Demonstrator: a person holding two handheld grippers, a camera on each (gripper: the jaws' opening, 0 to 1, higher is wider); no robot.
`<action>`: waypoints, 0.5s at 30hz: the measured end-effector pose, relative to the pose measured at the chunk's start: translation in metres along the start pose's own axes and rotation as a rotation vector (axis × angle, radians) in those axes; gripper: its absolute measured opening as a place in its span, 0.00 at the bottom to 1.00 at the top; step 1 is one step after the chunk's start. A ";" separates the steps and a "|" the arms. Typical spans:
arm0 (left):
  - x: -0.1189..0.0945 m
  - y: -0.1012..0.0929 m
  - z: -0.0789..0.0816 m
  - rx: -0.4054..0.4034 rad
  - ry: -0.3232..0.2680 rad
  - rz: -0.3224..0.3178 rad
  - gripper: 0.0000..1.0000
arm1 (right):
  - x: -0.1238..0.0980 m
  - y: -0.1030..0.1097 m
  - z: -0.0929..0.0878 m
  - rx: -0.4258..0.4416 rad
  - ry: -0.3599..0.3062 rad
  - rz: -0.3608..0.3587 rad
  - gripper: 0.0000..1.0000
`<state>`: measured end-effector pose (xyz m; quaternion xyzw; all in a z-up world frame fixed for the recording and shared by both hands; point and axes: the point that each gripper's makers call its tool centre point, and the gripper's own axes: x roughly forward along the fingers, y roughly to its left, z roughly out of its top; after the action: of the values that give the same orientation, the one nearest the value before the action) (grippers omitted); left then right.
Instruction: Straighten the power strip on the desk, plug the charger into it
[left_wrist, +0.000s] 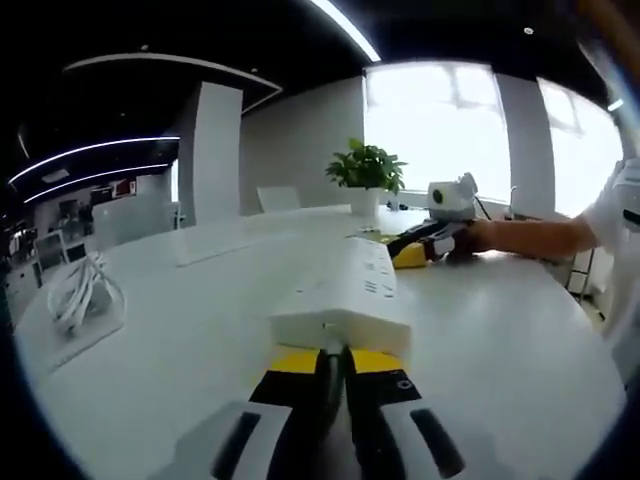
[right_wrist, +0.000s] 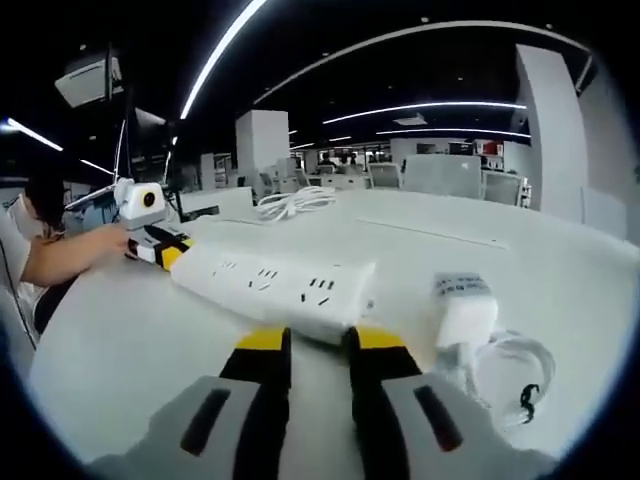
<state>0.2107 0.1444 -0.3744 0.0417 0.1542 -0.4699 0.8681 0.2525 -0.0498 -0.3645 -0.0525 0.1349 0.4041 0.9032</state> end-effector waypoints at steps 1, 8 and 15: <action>0.000 0.000 0.000 0.000 0.000 -0.001 0.11 | 0.000 0.000 0.000 0.000 0.000 0.000 0.22; 0.000 0.000 0.000 0.001 -0.002 0.000 0.11 | -0.001 0.004 -0.001 -0.002 0.000 -0.006 0.22; 0.000 0.000 0.000 -0.002 -0.005 -0.013 0.11 | -0.005 0.006 -0.003 0.001 0.000 -0.013 0.22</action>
<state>0.2107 0.1442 -0.3748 0.0388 0.1527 -0.4753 0.8656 0.2438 -0.0500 -0.3657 -0.0529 0.1350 0.3983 0.9057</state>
